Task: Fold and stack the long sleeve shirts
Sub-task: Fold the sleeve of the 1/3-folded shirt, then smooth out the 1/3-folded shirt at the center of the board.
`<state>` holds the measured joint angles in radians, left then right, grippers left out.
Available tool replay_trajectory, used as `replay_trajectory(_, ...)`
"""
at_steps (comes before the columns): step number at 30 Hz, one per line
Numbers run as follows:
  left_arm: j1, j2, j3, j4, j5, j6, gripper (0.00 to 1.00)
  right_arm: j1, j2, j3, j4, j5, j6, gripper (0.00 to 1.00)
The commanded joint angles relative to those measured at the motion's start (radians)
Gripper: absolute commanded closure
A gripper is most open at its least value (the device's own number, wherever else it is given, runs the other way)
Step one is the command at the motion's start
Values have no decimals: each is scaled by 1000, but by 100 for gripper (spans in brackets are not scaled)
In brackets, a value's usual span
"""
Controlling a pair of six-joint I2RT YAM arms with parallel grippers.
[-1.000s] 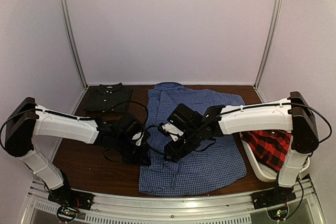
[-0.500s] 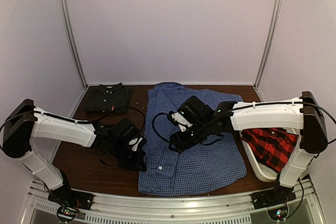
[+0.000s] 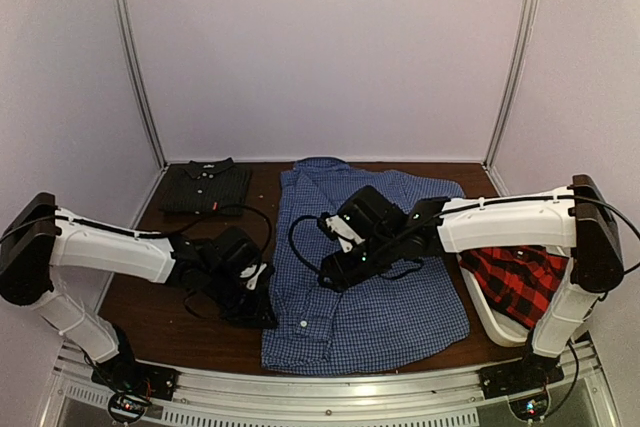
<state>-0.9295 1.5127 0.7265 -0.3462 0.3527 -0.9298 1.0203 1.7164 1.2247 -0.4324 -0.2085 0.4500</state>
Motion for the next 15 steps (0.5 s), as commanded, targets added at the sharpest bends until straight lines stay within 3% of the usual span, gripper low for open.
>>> replay_trajectory(1, -4, -85, 34, -27, -40, 0, 78, -4, 13, -8, 50, -22, 15, 41)
replay_trajectory(5, -29, -130, 50, -16, -36, 8, 78, -3, 36, -11, 93, -61, 27, 47)
replay_trajectory(8, -71, -111, 41, 10, -22, -4, 83, -3, 64, -11, 141, -98, 42, 55)
replay_trajectory(15, -158, -78, -113, 143, 12, -143, 91, -3, 101, -62, 256, -185, 101, 68)
